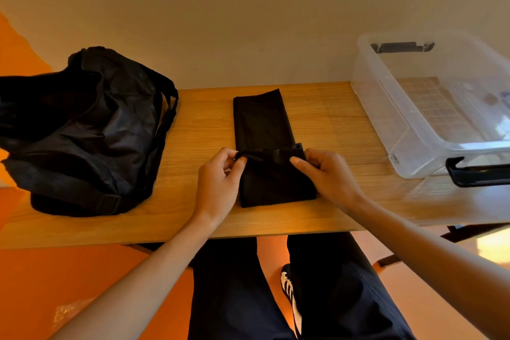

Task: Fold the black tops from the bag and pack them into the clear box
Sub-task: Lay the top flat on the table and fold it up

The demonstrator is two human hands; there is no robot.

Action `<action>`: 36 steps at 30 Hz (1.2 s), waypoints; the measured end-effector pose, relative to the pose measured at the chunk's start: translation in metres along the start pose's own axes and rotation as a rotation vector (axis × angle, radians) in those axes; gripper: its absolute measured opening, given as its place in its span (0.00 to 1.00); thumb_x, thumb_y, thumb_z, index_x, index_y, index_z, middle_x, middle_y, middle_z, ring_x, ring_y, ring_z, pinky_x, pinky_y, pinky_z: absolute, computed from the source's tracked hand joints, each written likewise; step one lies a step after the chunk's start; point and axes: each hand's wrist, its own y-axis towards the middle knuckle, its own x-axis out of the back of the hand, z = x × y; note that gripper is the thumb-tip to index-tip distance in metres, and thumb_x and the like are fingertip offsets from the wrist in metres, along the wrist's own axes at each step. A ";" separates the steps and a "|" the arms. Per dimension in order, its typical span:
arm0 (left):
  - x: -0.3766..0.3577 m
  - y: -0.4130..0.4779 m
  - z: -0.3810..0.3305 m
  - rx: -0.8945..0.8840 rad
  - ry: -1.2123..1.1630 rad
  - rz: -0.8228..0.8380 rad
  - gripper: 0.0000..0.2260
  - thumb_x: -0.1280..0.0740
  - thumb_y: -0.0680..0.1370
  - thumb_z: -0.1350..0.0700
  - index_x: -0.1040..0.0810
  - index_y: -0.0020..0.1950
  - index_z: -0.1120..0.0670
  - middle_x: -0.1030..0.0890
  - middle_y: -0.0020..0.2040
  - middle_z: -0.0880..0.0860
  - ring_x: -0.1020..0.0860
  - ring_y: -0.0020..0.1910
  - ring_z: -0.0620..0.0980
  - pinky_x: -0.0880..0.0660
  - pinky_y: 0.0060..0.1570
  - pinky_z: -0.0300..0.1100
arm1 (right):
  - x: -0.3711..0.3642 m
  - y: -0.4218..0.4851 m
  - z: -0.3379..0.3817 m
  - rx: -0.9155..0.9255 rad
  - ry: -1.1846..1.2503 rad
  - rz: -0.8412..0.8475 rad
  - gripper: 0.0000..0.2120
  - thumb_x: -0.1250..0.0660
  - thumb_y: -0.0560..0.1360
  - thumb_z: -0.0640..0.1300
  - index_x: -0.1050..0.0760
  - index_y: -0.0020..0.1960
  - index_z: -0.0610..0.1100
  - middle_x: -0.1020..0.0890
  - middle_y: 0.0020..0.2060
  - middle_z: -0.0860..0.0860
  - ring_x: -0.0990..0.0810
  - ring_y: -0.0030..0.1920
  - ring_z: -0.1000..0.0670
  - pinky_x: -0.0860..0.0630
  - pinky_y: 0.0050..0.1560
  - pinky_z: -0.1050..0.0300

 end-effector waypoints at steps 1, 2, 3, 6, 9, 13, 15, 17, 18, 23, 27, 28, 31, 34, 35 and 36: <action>-0.001 0.007 0.001 0.020 0.012 -0.008 0.07 0.34 0.83 0.57 0.20 0.47 0.56 0.18 0.39 0.60 0.20 0.40 0.63 0.26 0.39 0.60 | -0.001 0.007 0.000 -0.011 -0.027 -0.006 0.20 0.32 0.80 0.51 0.26 0.37 0.37 0.28 0.27 0.53 0.31 0.28 0.53 0.35 0.30 0.60; -0.002 0.013 0.002 0.040 0.026 -0.017 0.08 0.34 0.83 0.57 0.21 0.46 0.57 0.19 0.39 0.60 0.21 0.39 0.63 0.27 0.37 0.59 | -0.002 0.014 -0.001 -0.025 -0.044 -0.010 0.22 0.32 0.80 0.52 0.27 0.36 0.35 0.29 0.27 0.51 0.32 0.28 0.53 0.35 0.29 0.60; -0.003 0.020 0.003 0.060 0.043 -0.022 0.09 0.35 0.83 0.56 0.21 0.46 0.57 0.19 0.38 0.60 0.21 0.38 0.62 0.27 0.36 0.57 | -0.002 0.020 -0.001 -0.041 -0.056 -0.011 0.23 0.32 0.80 0.52 0.28 0.36 0.34 0.29 0.27 0.50 0.32 0.28 0.52 0.35 0.29 0.60; -0.007 0.039 0.007 0.122 0.106 -0.003 0.12 0.35 0.84 0.56 0.22 0.42 0.58 0.22 0.32 0.56 0.25 0.29 0.51 0.32 0.29 0.47 | -0.003 0.039 -0.002 -0.085 -0.131 -0.035 0.25 0.33 0.81 0.53 0.29 0.33 0.37 0.30 0.26 0.50 0.34 0.26 0.53 0.36 0.28 0.63; -0.009 0.055 0.006 0.183 0.183 0.024 0.13 0.35 0.84 0.56 0.23 0.39 0.56 0.26 0.28 0.48 0.29 0.25 0.41 0.35 0.27 0.35 | -0.004 0.053 -0.007 -0.146 -0.281 -0.062 0.26 0.33 0.81 0.55 0.30 0.31 0.40 0.31 0.25 0.50 0.34 0.26 0.53 0.36 0.28 0.59; -0.009 0.067 0.008 0.189 0.234 0.049 0.09 0.35 0.84 0.55 0.20 0.44 0.54 0.20 0.31 0.51 0.21 0.29 0.46 0.22 0.32 0.46 | -0.004 0.056 -0.011 -0.166 -0.462 -0.099 0.26 0.34 0.81 0.56 0.33 0.28 0.45 0.30 0.23 0.53 0.33 0.25 0.54 0.35 0.29 0.58; -0.010 0.067 0.008 0.115 0.311 0.036 0.08 0.35 0.84 0.52 0.22 0.46 0.53 0.19 0.34 0.49 0.21 0.31 0.45 0.21 0.34 0.47 | -0.003 0.055 -0.010 -0.173 -0.578 -0.090 0.25 0.36 0.82 0.57 0.32 0.30 0.46 0.28 0.24 0.54 0.30 0.26 0.54 0.35 0.29 0.58; -0.007 0.067 0.007 -0.017 0.364 0.009 0.05 0.34 0.83 0.53 0.22 0.51 0.53 0.20 0.40 0.46 0.21 0.36 0.43 0.23 0.37 0.41 | -0.002 0.056 -0.008 -0.155 -0.643 -0.092 0.20 0.36 0.81 0.59 0.28 0.36 0.48 0.25 0.28 0.55 0.26 0.29 0.56 0.32 0.31 0.58; -0.004 0.067 0.007 -0.092 0.377 0.020 0.04 0.34 0.83 0.54 0.22 0.54 0.53 0.22 0.45 0.46 0.22 0.40 0.43 0.24 0.39 0.38 | 0.000 0.057 -0.007 -0.119 -0.644 -0.111 0.16 0.36 0.80 0.60 0.27 0.42 0.50 0.23 0.32 0.57 0.25 0.32 0.57 0.30 0.31 0.57; 0.004 0.073 0.013 -0.241 0.503 0.263 0.12 0.30 0.80 0.55 0.19 0.64 0.53 0.27 0.57 0.48 0.28 0.59 0.44 0.32 0.58 0.31 | 0.004 0.067 -0.011 0.073 -0.589 -0.016 0.22 0.31 0.78 0.55 0.27 0.70 0.51 0.23 0.59 0.53 0.26 0.60 0.53 0.25 0.56 0.56; 0.003 0.080 0.017 -0.216 0.517 0.289 0.10 0.28 0.80 0.56 0.17 0.61 0.54 0.24 0.52 0.47 0.27 0.51 0.42 0.29 0.53 0.33 | 0.002 0.074 -0.015 0.043 -0.518 0.004 0.10 0.27 0.77 0.49 0.19 0.58 0.50 0.23 0.51 0.55 0.25 0.48 0.57 0.32 0.47 0.68; 0.003 0.081 0.017 -0.205 0.510 0.275 0.09 0.28 0.79 0.56 0.17 0.58 0.54 0.25 0.50 0.46 0.28 0.47 0.40 0.31 0.49 0.29 | 0.001 0.075 -0.015 0.031 -0.497 0.001 0.07 0.27 0.77 0.48 0.19 0.55 0.51 0.23 0.49 0.56 0.26 0.45 0.58 0.33 0.44 0.71; 0.003 0.085 0.015 -0.144 0.479 0.249 0.03 0.28 0.79 0.56 0.18 0.50 0.55 0.26 0.45 0.46 0.28 0.41 0.39 0.33 0.42 0.27 | 0.004 0.077 -0.015 0.004 -0.418 -0.008 0.04 0.27 0.78 0.47 0.21 0.49 0.55 0.23 0.47 0.57 0.25 0.41 0.59 0.31 0.41 0.71; 0.002 0.087 0.011 -0.085 0.485 0.258 0.04 0.29 0.80 0.57 0.22 0.46 0.54 0.25 0.43 0.46 0.27 0.39 0.40 0.32 0.39 0.28 | 0.006 0.080 -0.016 0.018 -0.380 -0.006 0.03 0.27 0.77 0.47 0.20 0.48 0.54 0.20 0.46 0.56 0.22 0.41 0.57 0.26 0.41 0.67; 0.002 0.087 0.009 -0.064 0.476 0.265 0.05 0.30 0.80 0.57 0.23 0.46 0.55 0.25 0.42 0.46 0.27 0.38 0.41 0.32 0.38 0.28 | 0.006 0.080 -0.015 0.031 -0.364 0.000 0.01 0.27 0.77 0.47 0.19 0.48 0.53 0.19 0.46 0.56 0.21 0.42 0.56 0.24 0.42 0.65; 0.003 0.087 0.007 -0.042 0.453 0.271 0.05 0.30 0.81 0.58 0.23 0.46 0.55 0.24 0.41 0.47 0.26 0.37 0.42 0.31 0.37 0.29 | 0.006 0.081 -0.015 0.045 -0.357 0.003 0.02 0.27 0.77 0.47 0.18 0.49 0.51 0.18 0.45 0.55 0.20 0.42 0.56 0.23 0.44 0.63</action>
